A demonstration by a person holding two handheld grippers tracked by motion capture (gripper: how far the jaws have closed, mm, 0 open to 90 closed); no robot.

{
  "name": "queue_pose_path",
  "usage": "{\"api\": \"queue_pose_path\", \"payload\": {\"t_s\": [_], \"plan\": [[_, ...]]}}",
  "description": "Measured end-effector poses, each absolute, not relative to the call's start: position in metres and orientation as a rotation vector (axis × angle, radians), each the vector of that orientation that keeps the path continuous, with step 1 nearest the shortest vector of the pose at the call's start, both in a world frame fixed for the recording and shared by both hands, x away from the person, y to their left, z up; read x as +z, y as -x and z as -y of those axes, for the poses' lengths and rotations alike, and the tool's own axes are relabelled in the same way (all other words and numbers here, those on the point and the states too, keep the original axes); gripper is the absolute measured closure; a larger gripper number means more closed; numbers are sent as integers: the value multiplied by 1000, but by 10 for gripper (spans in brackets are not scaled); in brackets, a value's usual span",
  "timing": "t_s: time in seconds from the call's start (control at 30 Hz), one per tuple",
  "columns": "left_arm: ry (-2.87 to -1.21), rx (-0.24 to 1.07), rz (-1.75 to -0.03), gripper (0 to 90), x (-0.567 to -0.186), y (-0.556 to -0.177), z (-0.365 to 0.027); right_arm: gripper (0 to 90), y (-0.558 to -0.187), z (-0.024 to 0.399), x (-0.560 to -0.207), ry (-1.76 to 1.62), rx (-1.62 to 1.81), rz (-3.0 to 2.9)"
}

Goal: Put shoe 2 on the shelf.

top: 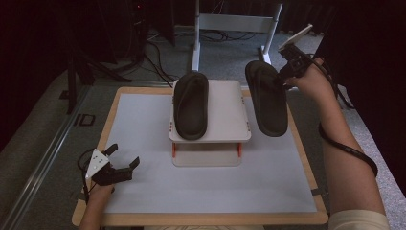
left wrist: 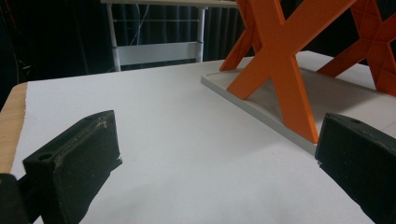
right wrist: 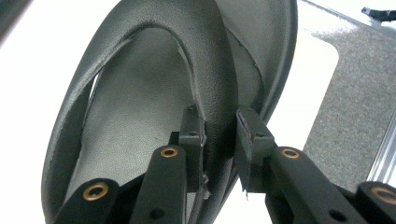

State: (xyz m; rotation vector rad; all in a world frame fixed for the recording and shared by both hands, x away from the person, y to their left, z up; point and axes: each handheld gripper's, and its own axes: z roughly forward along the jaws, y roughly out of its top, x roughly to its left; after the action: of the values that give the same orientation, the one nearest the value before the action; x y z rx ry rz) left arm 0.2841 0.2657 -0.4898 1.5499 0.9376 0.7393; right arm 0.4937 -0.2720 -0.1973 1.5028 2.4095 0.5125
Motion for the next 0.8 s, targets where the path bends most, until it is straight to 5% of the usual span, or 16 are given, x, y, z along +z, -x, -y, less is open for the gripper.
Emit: {"api": "queue_pose_path", "payload": {"t_s": [0.8], "plan": [[-1545,736,-938,0,-490,-283,-266,745,-509,186,-214,-1447,456,-2503]]}}
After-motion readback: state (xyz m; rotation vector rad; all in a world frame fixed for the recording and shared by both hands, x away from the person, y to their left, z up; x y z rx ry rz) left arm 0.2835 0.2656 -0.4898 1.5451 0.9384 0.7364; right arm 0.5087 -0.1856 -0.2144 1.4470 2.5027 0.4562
